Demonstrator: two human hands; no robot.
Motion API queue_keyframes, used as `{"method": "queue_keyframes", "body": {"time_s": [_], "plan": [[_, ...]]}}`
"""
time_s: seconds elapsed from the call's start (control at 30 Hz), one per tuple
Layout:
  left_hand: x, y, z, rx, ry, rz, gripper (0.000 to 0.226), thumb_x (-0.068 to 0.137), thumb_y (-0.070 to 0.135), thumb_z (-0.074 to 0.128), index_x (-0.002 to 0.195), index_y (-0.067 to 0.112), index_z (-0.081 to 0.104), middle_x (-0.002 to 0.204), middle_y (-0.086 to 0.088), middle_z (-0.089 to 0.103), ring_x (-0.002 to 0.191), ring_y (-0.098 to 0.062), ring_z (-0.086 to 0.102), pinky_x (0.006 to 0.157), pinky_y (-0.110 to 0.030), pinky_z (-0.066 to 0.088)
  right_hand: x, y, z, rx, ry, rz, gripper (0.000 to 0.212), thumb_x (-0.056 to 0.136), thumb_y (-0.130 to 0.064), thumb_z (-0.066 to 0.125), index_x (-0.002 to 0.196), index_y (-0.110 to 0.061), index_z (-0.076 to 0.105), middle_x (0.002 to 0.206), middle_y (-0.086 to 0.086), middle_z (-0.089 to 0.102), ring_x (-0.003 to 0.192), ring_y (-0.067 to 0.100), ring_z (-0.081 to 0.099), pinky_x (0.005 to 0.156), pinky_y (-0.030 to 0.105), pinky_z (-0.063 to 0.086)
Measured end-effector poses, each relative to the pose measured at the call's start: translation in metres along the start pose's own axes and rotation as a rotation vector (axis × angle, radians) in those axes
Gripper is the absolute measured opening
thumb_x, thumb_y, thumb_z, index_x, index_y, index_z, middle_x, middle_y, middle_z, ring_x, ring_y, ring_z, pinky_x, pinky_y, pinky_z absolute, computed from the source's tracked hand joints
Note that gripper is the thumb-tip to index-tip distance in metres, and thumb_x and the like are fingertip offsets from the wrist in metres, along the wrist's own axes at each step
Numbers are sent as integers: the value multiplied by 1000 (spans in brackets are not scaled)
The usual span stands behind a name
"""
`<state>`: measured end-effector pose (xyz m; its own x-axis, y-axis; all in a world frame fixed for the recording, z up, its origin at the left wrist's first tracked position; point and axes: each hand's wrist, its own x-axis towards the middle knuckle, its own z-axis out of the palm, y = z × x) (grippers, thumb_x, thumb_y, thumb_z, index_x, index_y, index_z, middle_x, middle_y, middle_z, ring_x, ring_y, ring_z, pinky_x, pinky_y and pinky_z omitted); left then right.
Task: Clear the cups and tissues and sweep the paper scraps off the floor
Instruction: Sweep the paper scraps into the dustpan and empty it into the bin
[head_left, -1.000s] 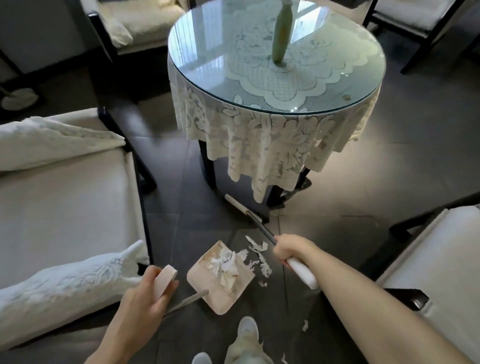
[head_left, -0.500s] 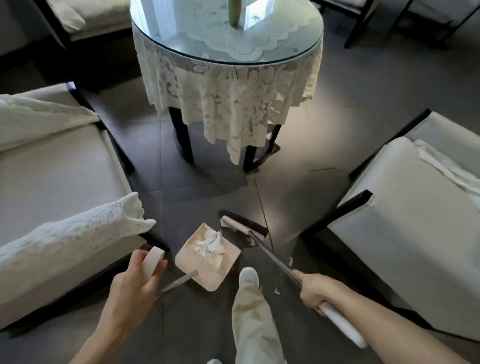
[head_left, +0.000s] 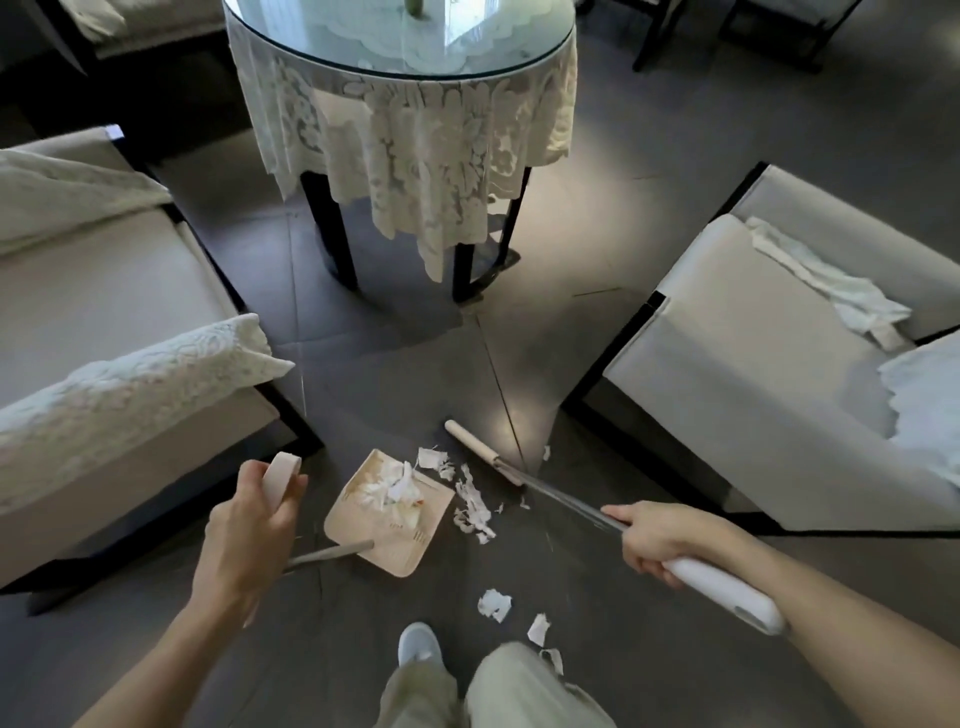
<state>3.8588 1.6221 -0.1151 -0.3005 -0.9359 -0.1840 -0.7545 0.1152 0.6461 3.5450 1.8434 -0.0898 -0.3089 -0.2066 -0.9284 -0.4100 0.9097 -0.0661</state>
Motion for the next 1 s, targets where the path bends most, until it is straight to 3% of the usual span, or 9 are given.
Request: {"method": "queue_keyframes", "body": {"time_s": [0.17,0.3,0.4,0.5,0.6,0.63,0.77,1.0], "plan": [[-46,-7,1,43,23,6,22,91,43,51,89,23,43,66,-7,53,57,-25,53,48,-32,39,14,42,25,81,145,6,86,76,2,47,151,-33,21,81,14,64,48,19,52,51,29,47],[-91,-13,5,58,54,6,19,91,39,53,91,23,43,65,-10,55,55,-29,54,48,-35,43,36,77,49,-10,187,56,84,80,0,42,152,-31,12,120,14,59,71,26,59,51,27,48],[-130,-17,11,97,104,9,18,91,39,53,92,23,43,63,-12,55,53,-31,54,48,-38,46,51,93,64,-134,126,8,81,79,-2,45,151,-26,17,115,11,57,73,22,57,51,26,46],[-174,-16,17,100,157,3,25,89,44,48,92,20,43,62,-13,54,50,-32,53,46,-38,45,55,104,85,-203,76,-64,81,74,-2,50,149,-18,21,124,11,54,70,19,57,51,26,47],[-222,-13,23,120,187,-34,29,89,49,45,92,21,43,61,-14,53,51,-33,53,47,-40,46,49,123,126,-46,18,-98,86,73,-1,48,151,-19,16,108,9,56,71,20,58,63,32,53],[-238,-12,26,107,195,-54,27,90,48,45,93,22,43,61,-14,53,50,-34,53,47,-41,47,46,130,138,54,-16,-90,88,73,0,47,151,-24,16,100,8,56,66,19,56,61,31,52],[-292,-15,36,101,238,-75,24,92,41,47,93,18,42,58,-13,52,46,-30,51,44,-35,41,31,153,143,483,-145,-52,77,82,8,43,145,-37,30,49,3,48,33,7,37,33,16,32],[-345,-34,44,128,270,-181,23,92,39,50,89,20,37,59,-15,50,54,-35,49,53,-41,42,1,161,116,315,-23,-202,73,78,5,47,141,-32,39,56,6,50,33,8,39,35,16,35]]}}
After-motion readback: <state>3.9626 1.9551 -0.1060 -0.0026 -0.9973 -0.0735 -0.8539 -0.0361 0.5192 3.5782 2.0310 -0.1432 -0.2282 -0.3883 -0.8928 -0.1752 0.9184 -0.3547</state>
